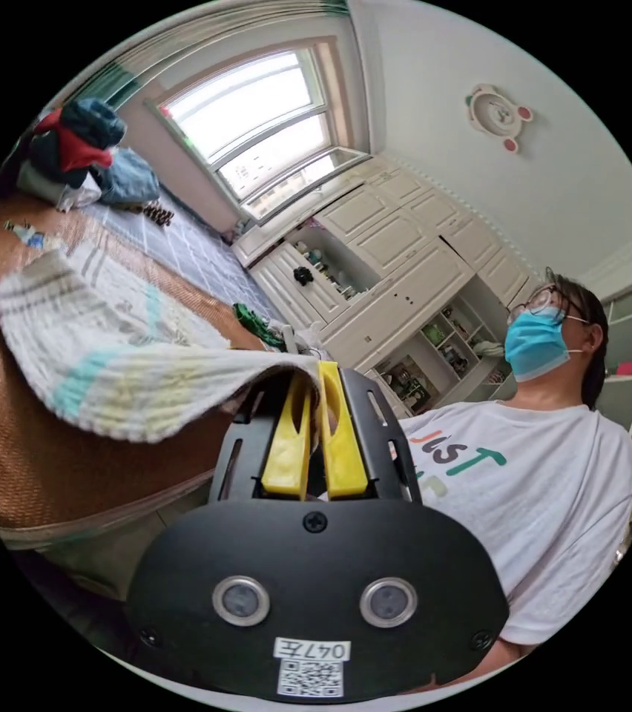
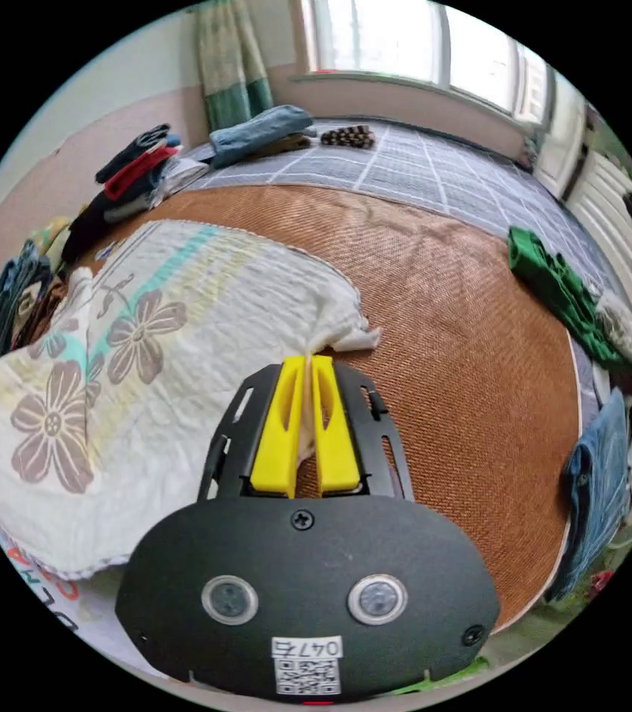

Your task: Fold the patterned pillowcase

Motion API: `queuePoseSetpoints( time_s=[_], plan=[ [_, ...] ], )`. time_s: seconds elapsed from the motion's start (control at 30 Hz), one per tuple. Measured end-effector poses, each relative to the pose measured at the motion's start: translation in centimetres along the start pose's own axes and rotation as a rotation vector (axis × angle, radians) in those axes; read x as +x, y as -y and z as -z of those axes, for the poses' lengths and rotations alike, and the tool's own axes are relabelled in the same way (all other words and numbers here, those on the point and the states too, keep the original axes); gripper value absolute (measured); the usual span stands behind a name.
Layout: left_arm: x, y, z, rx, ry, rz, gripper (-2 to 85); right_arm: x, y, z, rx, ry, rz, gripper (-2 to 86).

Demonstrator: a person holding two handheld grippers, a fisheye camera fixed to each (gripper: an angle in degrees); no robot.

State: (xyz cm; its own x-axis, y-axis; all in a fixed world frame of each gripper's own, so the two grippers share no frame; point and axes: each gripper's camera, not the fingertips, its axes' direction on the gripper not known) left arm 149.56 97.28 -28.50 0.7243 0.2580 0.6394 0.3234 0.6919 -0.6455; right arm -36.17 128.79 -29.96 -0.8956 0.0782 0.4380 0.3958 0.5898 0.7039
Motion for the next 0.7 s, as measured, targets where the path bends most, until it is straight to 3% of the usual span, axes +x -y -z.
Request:
queuePoseSetpoints(
  time_s=[0.03,0.13,0.3,0.4,0.47,0.57,0.7],
  plan=[
    [0.9,0.3,0.5,0.004,0.003,-0.02,-0.9,-1.7,-0.7,0.3,-0.003,0.008,0.111,0.5],
    [6.1,2.5,3.3,0.032,0.044,-0.152,-0.9,-1.9,-2.8,3.2,0.075,0.17,0.112,-0.4],
    [18.3,7.4,9.5,0.149,0.234,-0.434,-0.9,3.9,-10.1,17.3,0.582,0.475,0.016,-0.8],
    [25.7,8.4,12.0,0.253,0.31,-0.589,-0.9,4.7,-17.0,27.9,0.889,0.415,0.073,-0.9],
    [28.9,8.7,13.1,0.324,0.337,-0.63,-0.9,4.0,-21.8,34.7,1.036,0.237,0.108,-0.9],
    [30.5,11.7,12.4,0.313,0.312,-0.573,-0.9,3.5,-23.6,38.5,1.036,0.133,0.101,-1.0],
    [23.4,20.9,5.3,0.143,0.32,-0.345,-0.9,4.8,-19.5,36.9,0.862,0.06,0.049,-1.0]
  ],
)
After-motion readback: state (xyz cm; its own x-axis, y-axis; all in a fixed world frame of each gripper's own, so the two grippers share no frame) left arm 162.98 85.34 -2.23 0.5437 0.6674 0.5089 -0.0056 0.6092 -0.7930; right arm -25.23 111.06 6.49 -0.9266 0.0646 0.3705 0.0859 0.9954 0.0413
